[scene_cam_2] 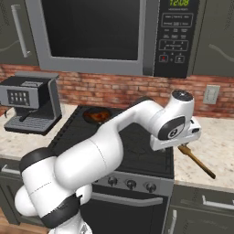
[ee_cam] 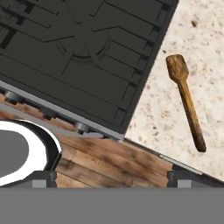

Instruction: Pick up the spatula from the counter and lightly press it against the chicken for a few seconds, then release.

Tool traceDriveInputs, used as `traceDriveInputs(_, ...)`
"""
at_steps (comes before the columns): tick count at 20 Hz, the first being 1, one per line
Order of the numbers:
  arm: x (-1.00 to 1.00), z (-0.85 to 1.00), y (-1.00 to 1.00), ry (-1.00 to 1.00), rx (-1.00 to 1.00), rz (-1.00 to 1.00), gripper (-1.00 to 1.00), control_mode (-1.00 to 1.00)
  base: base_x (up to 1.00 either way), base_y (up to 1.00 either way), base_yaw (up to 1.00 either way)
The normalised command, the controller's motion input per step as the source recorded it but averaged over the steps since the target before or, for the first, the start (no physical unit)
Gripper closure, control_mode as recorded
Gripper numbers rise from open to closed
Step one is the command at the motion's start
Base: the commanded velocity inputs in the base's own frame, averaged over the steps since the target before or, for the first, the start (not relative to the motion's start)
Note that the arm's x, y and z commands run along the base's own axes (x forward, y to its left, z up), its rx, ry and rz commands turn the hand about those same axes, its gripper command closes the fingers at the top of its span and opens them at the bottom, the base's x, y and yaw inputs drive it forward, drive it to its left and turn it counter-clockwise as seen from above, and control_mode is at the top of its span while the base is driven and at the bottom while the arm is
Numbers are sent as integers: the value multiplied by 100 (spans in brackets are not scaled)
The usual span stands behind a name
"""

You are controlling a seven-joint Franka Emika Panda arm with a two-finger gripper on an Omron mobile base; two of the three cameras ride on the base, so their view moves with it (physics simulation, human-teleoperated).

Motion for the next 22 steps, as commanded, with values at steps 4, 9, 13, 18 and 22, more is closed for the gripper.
traceDriveInputs(4,0,-30,0,0,0,6,-100,-100,0,0,0)
traceDriveInputs(9,-2,-5,-1,-7,0,6,-100,-100,0,0,0)
traceDriveInputs(13,-3,-1,-5,-7,1,2,-100,-100,0,0,0)
traceDriveInputs(18,0,0,-12,-1,1,1,-100,-100,0,0,0)
traceDriveInputs(22,0,-1,-14,0,4,0,-100,-100,0,0,0)
